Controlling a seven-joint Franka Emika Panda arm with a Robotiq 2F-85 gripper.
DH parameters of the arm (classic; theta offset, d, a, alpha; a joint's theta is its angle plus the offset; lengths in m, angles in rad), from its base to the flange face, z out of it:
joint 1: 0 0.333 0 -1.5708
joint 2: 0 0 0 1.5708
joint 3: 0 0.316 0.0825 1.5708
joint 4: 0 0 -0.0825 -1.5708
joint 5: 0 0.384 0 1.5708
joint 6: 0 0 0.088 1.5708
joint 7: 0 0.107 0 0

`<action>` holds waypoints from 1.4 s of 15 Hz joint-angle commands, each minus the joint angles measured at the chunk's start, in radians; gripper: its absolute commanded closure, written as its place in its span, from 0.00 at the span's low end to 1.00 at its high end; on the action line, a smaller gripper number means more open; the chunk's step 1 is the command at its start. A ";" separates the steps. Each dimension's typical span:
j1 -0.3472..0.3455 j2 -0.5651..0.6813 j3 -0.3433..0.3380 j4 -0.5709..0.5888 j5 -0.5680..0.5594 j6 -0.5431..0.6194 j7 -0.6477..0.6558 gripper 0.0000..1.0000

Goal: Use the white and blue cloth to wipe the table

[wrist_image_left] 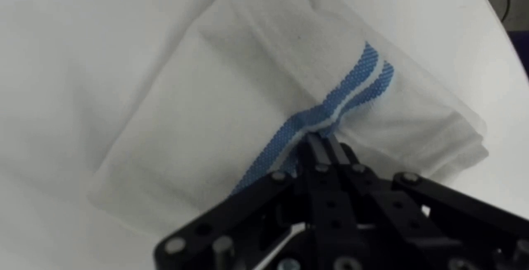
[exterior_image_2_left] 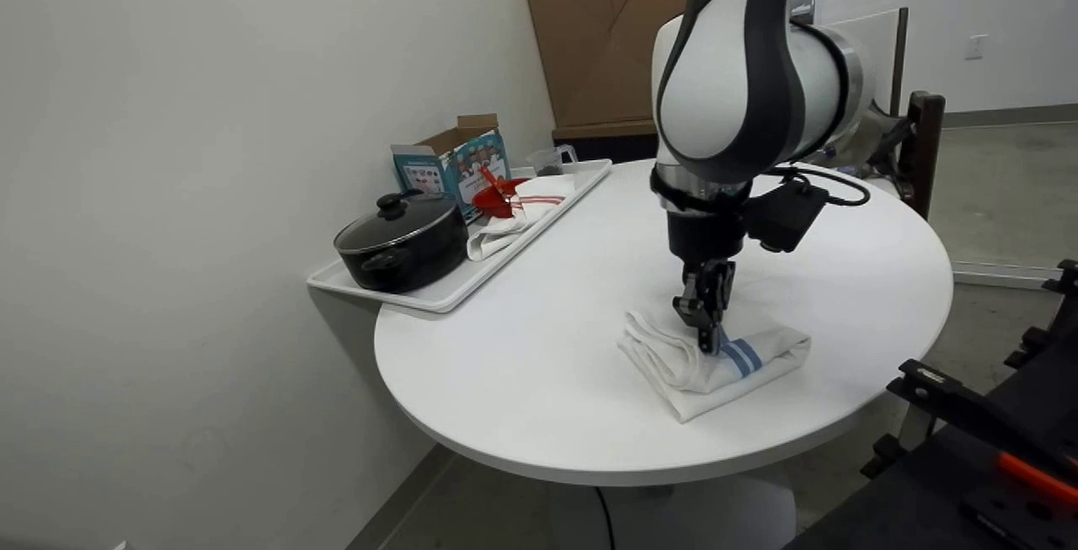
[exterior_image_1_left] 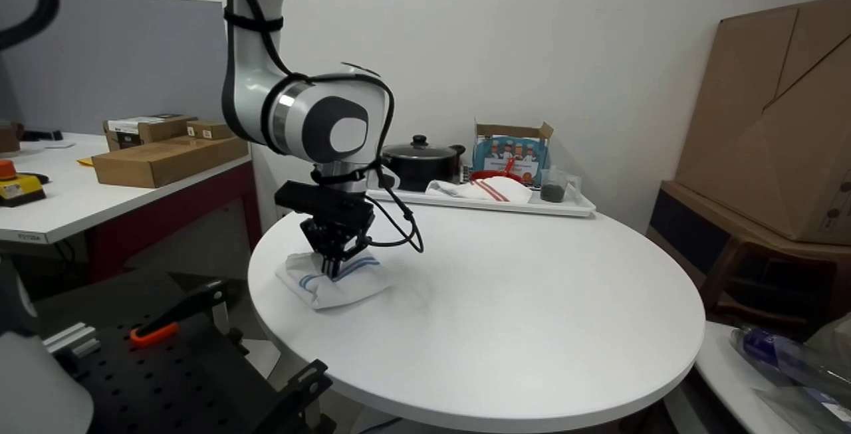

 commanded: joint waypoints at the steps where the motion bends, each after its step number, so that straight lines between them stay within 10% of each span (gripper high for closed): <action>1: -0.027 -0.054 -0.104 -0.040 -0.005 0.015 -0.039 1.00; 13: -0.148 -0.029 -0.268 0.122 0.051 -0.028 -0.017 1.00; 21: 0.009 0.145 -0.356 0.367 0.026 -0.028 0.088 1.00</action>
